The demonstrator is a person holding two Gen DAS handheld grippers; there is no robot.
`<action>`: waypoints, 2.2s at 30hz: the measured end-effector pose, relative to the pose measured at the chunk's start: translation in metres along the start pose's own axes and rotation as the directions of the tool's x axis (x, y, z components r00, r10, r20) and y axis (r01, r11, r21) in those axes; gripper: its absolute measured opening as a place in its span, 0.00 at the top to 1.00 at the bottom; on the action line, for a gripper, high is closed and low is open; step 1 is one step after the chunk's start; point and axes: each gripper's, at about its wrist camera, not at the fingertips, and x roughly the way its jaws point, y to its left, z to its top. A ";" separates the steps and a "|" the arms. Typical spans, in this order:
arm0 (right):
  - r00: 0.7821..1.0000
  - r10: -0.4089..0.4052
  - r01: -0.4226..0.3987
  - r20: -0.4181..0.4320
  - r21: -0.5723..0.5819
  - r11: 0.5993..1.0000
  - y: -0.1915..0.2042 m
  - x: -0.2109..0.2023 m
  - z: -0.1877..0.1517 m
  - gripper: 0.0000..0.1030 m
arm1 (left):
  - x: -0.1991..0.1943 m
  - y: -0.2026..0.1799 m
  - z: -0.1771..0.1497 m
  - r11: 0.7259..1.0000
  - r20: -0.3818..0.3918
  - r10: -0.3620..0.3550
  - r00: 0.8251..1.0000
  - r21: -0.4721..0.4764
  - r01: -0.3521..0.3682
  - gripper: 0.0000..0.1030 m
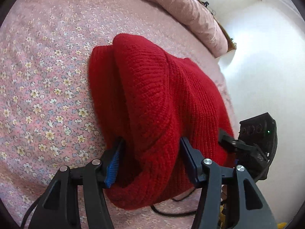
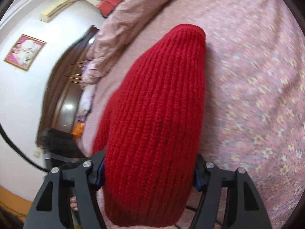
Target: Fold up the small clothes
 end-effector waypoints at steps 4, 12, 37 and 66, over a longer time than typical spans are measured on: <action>0.999 -0.038 0.038 0.020 -0.001 0.999 -0.007 0.006 -0.005 0.27 | 0.003 -0.009 0.000 0.999 -0.001 0.038 0.999 0.007 -0.038 0.50; 0.990 -0.111 0.112 0.082 -0.004 0.994 0.006 -0.016 -0.021 0.23 | -0.035 -0.017 -0.018 0.986 0.042 0.154 0.987 0.059 -0.156 0.51; 0.939 -0.032 0.132 0.342 -0.275 0.952 0.124 -0.188 -0.103 0.23 | -0.193 -0.089 -0.105 0.922 0.315 0.294 0.902 0.156 -0.355 0.51; 0.853 -0.425 0.499 0.303 -0.239 0.833 0.086 -0.085 -0.122 0.23 | -0.028 -0.055 -0.109 0.831 0.118 0.526 0.842 0.141 -0.538 0.51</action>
